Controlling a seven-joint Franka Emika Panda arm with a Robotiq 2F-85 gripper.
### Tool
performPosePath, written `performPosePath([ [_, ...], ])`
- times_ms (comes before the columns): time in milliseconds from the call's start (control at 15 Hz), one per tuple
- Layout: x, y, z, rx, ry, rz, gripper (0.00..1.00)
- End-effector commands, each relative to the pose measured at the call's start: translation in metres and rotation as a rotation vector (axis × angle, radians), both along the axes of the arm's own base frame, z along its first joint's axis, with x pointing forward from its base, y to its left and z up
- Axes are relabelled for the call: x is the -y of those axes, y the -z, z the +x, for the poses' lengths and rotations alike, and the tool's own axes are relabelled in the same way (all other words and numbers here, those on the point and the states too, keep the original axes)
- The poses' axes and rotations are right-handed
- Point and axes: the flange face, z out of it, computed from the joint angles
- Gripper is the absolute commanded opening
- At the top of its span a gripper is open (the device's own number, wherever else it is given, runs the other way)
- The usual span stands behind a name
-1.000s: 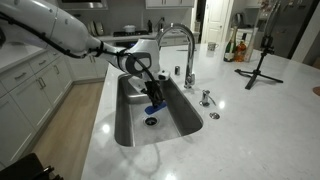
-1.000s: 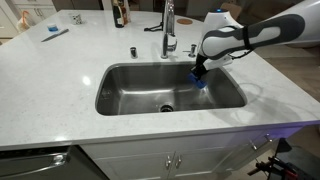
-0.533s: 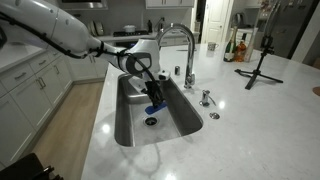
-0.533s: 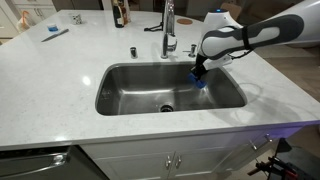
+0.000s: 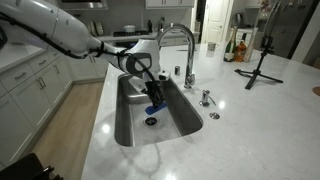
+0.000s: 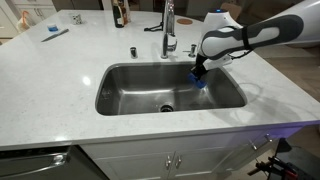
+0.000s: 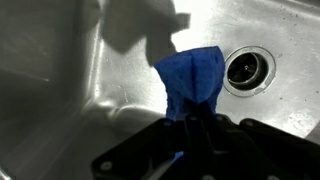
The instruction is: Put the blue sponge in the sink
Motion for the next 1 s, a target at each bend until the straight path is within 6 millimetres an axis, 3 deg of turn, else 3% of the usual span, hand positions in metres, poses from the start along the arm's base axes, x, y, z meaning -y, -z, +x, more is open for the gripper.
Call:
performPosePath([
  [0,-0.001,0.006,0.018,0.008,0.003,-0.009,0.02],
  [533,-0.008,0.040,0.064,0.026,-0.017,0.039,0.02],
  [933,-0.023,0.066,0.081,-0.012,0.000,0.131,0.02],
])
